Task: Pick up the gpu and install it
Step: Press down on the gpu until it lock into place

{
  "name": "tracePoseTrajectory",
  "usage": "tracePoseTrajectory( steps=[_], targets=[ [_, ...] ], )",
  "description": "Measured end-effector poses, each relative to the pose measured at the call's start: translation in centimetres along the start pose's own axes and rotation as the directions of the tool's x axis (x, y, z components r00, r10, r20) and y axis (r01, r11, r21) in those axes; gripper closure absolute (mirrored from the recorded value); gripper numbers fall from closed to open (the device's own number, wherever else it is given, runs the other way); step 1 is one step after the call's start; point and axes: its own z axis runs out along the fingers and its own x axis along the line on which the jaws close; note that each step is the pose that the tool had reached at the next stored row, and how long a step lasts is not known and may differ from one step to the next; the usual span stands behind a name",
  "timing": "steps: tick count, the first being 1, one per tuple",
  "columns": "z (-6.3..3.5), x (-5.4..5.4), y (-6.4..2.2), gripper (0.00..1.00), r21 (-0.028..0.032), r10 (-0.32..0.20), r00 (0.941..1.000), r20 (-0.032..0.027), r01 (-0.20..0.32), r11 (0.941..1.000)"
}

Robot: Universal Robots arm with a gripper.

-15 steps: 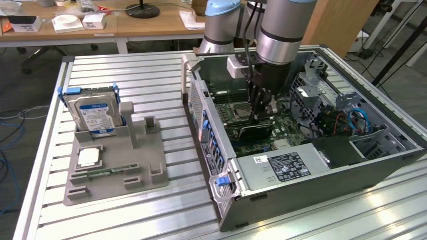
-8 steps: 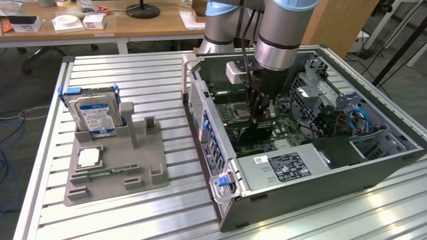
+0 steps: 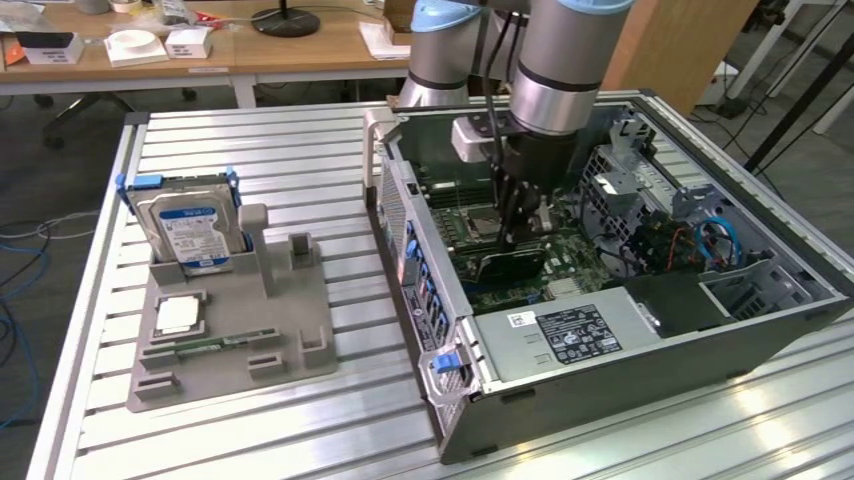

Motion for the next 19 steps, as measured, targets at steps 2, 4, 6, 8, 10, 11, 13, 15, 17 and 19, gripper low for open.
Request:
tracePoseTrajectory(
  steps=[2, 4, 6, 8, 10, 11, 13, 15, 17, 19],
  targets=[
    [-0.07, 0.0, 0.28, 0.89, -0.0001, 0.0, 1.0, -0.0001, 0.0, 1.0],
    [-0.08, 0.0, 0.77, 0.89, -0.0005, 0.0, 1.0, -0.0002, 0.0, 1.0],
    [-0.08, 0.1, 1.3, 0.89, -0.0011, 0.0, 1.0, -0.0003, 0.0, 1.0],
    [-0.08, 0.1, 1.87, 0.89, -0.0014, 0.0, 1.0, -0.0003, 0.0, 1.0],
    [-0.08, 0.1, 2.45, 0.89, -0.0014, 0.0, 1.0, -0.0003, 0.0, 1.0],
    [-0.08, 0.1, 2.79, 0.89, -0.0014, 0.0, 1.0, -0.0003, 0.0, 1.0],
    [-0.07, 0.1, 3.49, 0.89, -0.0014, 0.0, 1.0, -0.0003, 0.0, 1.0],
    [-0.07, 0.2, 4.04, 0.89, -0.0014, 0.0, 1.0, -0.0003, 0.0, 1.0],
    [-0.08, 0.2, 4.43, 0.89, -0.0014, 0.0, 1.0, -0.0003, 0.0, 1.0],
    [-0.1, 0.2, 4.85, 0.89, -0.0014, 0.0, 1.0, -0.0003, 0.0, 1.0]
  ],
)
